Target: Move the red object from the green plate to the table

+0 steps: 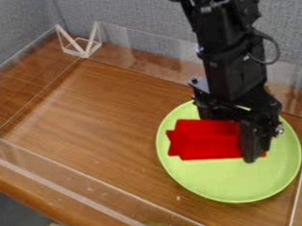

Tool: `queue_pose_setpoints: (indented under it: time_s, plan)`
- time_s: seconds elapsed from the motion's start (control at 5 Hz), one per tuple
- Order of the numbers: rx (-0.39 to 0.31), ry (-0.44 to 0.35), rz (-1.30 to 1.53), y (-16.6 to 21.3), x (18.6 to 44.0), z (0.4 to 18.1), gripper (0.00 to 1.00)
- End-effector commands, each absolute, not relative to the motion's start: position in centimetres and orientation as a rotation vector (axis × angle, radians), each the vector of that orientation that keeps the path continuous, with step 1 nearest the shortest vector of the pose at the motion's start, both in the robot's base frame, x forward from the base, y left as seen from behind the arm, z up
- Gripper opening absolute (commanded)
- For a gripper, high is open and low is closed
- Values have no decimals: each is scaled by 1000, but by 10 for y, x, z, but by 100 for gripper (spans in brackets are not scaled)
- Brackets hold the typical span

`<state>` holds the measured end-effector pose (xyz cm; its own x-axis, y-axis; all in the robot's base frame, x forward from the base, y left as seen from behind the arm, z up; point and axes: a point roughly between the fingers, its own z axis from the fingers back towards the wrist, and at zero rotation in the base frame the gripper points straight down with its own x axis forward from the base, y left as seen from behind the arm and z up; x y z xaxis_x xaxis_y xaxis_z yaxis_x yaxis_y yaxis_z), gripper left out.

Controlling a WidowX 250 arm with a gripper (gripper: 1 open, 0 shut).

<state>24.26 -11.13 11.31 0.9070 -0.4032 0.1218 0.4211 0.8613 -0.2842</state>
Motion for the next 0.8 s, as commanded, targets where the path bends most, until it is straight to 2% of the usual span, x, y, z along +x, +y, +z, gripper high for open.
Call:
queue_pose_setpoints:
  time_s: [0.0,0.4,0.6]
  plan:
    - [-299,-93,-413,-92,252,130,0]
    - [-267,-99,-403,-55,257,128,0]
    - [-269,-108,-371,-52,258,120,0]
